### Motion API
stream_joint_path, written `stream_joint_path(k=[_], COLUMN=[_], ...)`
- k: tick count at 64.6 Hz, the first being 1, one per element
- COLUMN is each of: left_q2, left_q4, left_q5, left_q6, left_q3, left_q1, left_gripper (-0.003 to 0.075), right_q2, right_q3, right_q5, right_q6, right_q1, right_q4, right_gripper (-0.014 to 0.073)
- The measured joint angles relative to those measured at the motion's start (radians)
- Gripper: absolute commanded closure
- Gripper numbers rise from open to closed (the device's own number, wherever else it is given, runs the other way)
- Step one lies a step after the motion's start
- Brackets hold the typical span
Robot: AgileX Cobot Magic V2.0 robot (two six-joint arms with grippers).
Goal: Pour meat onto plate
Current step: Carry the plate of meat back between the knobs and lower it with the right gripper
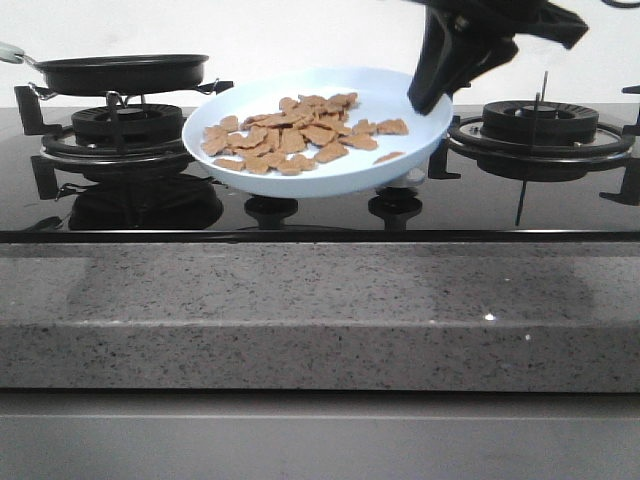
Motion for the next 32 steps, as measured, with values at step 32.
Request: stream_joint_path(k=[32], left_q2=[0.0], left_q4=[0.0], left_q5=[-0.006], left_q6=[0.0], left_q3=[0.0], left_q1=[0.0], left_gripper=[0.0741], right_q2=[0.341], right_q3=[-0.437], right_q5=[0.085], right_q6=[0.0], right_q1=[-0.144], right_q4=[0.096], right_gripper=[0.0654])
